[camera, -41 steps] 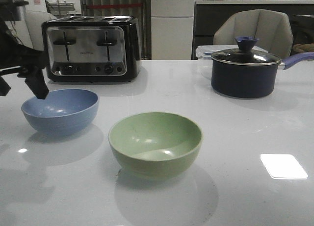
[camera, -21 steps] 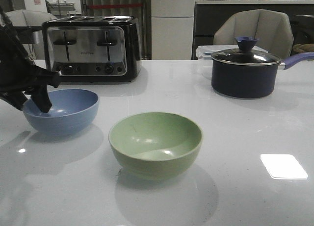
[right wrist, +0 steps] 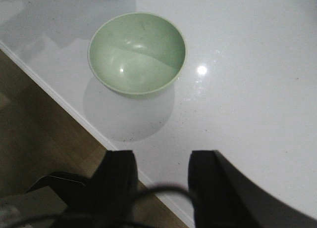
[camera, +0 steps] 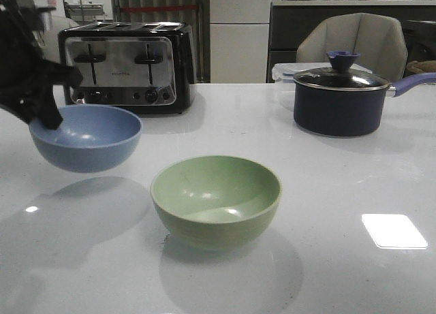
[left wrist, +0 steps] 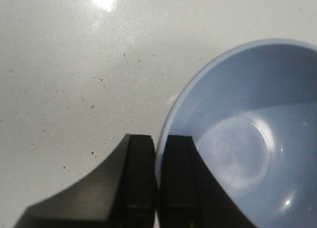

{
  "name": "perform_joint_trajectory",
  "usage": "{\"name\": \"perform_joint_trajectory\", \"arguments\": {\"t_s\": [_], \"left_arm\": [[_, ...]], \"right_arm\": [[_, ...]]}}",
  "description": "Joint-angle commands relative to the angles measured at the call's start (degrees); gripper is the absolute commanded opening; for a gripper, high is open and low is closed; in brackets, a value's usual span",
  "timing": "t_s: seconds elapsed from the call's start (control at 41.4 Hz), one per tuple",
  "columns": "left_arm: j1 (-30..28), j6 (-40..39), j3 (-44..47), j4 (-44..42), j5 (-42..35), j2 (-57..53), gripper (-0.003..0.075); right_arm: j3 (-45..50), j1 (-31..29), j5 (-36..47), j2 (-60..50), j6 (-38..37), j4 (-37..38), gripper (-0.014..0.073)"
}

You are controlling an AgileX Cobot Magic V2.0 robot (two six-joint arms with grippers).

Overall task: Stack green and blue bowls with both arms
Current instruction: 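Lift the blue bowl with the left gripper over the green bowl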

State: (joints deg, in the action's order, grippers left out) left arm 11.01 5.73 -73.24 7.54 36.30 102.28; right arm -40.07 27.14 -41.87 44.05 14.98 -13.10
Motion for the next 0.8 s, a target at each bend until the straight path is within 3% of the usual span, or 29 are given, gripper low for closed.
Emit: {"name": "perform_joint_trajectory", "arguments": {"t_s": [0.0, 0.242, 0.532, 0.773], "left_arm": [[1.80, 0.05, -2.24, 1.79, -1.32, -8.21, 0.0093], [10.12, 1.59, -2.24, 2.23, 3.20, -16.37, 0.0093], [21.21, 1.61, -2.14, 3.28, 4.60, -15.46, 0.0093], [24.39, 1.61, -2.14, 3.85, 2.85, -11.30, 0.0093]], "right_arm": [[-1.35, 0.05, 3.18, -0.44, 0.79, -0.24, 0.0385], [-1.35, 0.05, 3.18, -0.44, 0.79, -0.24, 0.0385], [-1.35, 0.05, 3.18, -0.44, 0.79, -0.24, 0.0385], [-1.35, 0.05, 3.18, -0.44, 0.79, -0.24, 0.0385]]}}
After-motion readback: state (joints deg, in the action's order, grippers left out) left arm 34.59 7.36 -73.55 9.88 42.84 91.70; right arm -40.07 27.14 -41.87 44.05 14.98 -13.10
